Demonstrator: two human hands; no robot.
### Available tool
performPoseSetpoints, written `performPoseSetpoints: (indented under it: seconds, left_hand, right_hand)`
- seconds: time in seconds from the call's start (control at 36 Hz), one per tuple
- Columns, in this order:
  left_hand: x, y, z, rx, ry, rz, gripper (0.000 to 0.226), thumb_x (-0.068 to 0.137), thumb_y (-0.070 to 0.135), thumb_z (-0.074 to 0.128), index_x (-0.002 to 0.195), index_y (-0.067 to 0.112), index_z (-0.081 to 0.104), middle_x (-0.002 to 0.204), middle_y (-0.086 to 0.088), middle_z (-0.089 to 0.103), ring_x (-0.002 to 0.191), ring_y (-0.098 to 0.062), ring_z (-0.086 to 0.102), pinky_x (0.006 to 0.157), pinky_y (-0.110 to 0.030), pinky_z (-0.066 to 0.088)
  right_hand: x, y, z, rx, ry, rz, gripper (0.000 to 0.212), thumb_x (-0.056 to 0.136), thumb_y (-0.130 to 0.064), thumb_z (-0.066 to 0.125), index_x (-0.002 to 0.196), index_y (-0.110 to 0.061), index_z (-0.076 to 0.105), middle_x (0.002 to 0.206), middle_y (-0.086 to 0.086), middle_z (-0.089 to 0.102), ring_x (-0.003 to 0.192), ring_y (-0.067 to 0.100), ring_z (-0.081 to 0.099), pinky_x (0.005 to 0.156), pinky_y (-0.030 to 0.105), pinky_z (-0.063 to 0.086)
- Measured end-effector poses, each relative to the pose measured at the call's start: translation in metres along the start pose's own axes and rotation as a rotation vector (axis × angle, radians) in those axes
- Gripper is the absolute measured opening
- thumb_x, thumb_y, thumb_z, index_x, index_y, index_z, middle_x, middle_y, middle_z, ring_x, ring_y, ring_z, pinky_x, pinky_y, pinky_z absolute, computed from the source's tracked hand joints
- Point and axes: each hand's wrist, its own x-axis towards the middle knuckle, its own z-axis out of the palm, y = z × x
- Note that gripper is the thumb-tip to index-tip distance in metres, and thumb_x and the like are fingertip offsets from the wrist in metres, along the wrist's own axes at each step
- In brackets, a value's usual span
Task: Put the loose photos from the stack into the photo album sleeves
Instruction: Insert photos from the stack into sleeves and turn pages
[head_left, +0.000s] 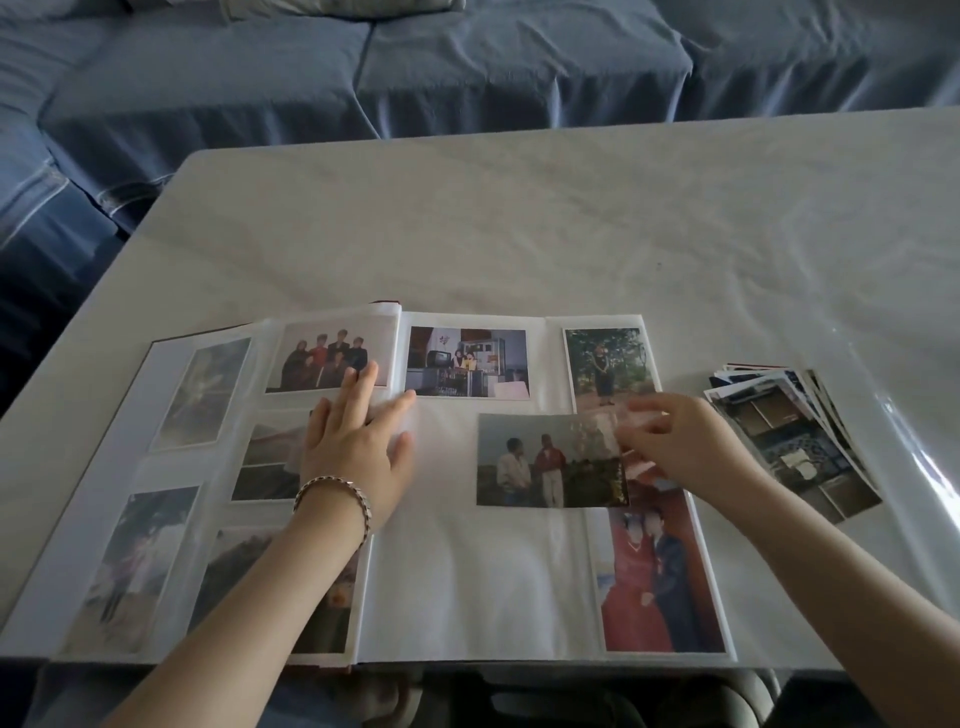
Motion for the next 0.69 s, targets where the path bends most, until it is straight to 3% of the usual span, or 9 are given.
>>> performPoseSetpoints:
  seconds: [0.17, 0.22, 0.36, 0.53, 0.64, 0.69]
  left_hand:
    - [0.000, 0.001, 0.000, -0.017, 0.015, -0.003, 0.046, 0.096, 0.030, 0.041, 0.141, 0.037, 0.035, 0.158, 0.007, -0.003, 0.145, -0.012, -0.005, 0.114, -0.029, -0.006]
    - [-0.001, 0.001, 0.000, -0.017, 0.013, 0.000, 0.046, 0.096, 0.030, 0.040, 0.141, 0.037, 0.035, 0.158, 0.007, -0.003, 0.145, -0.012, -0.005, 0.114, -0.028, -0.006]
    - [0.000, 0.000, 0.000, -0.009, 0.004, 0.000, 0.046, 0.097, 0.030, 0.039, 0.142, 0.038, 0.033, 0.158, 0.007, -0.005, 0.144, -0.011, -0.007, 0.113, -0.028, -0.007]
    - [0.000, 0.001, -0.001, 0.019, -0.013, 0.007, 0.047, 0.098, 0.031, 0.036, 0.144, 0.037, 0.029, 0.157, 0.007, -0.009, 0.144, -0.013, -0.009, 0.115, -0.030, -0.006]
    - [-0.001, 0.001, -0.001, 0.030, -0.008, 0.014, 0.046, 0.098, 0.031, 0.036, 0.144, 0.037, 0.029, 0.158, 0.006, -0.008, 0.145, -0.015, -0.008, 0.115, -0.032, -0.004]
    - [-0.001, 0.001, -0.001, 0.032, -0.010, 0.017, 0.047, 0.098, 0.032, 0.036, 0.144, 0.037, 0.029, 0.158, 0.005, -0.009, 0.145, -0.016, -0.008, 0.116, -0.033, -0.004]
  right_hand:
    - [-0.014, 0.010, 0.008, 0.011, 0.042, -0.016, 0.014, 0.079, -0.009, 0.072, 0.092, -0.013, 0.071, 0.073, 0.002, 0.070, 0.062, 0.018, 0.069, 0.059, 0.038, 0.059]
    - [-0.016, 0.008, 0.011, -0.013, 0.068, -0.051, 0.014, 0.079, -0.008, 0.072, 0.089, -0.018, 0.071, 0.071, -0.004, 0.069, 0.061, 0.012, 0.068, 0.058, 0.034, 0.059]
    - [-0.020, -0.003, 0.023, -0.002, 0.053, -0.090, 0.013, 0.080, -0.007, 0.071, 0.085, -0.019, 0.070, 0.067, -0.012, 0.066, 0.051, 0.000, 0.064, 0.044, 0.011, 0.046]
    - [-0.014, -0.023, 0.046, 0.027, -0.083, -0.034, 0.019, 0.081, -0.005, 0.070, 0.099, -0.003, 0.069, 0.063, -0.004, 0.067, 0.048, 0.004, 0.063, 0.050, 0.015, 0.052]
    - [-0.010, -0.029, 0.048, 0.030, -0.170, 0.002, 0.007, 0.084, -0.004, 0.066, 0.083, -0.009, 0.070, 0.055, -0.003, 0.066, 0.047, 0.007, 0.063, 0.051, 0.017, 0.053]
    - [-0.010, -0.031, 0.047, 0.061, -0.183, 0.032, 0.015, 0.087, -0.004, 0.061, 0.077, -0.012, 0.068, 0.056, -0.002, 0.066, 0.047, 0.007, 0.063, 0.049, 0.017, 0.051]
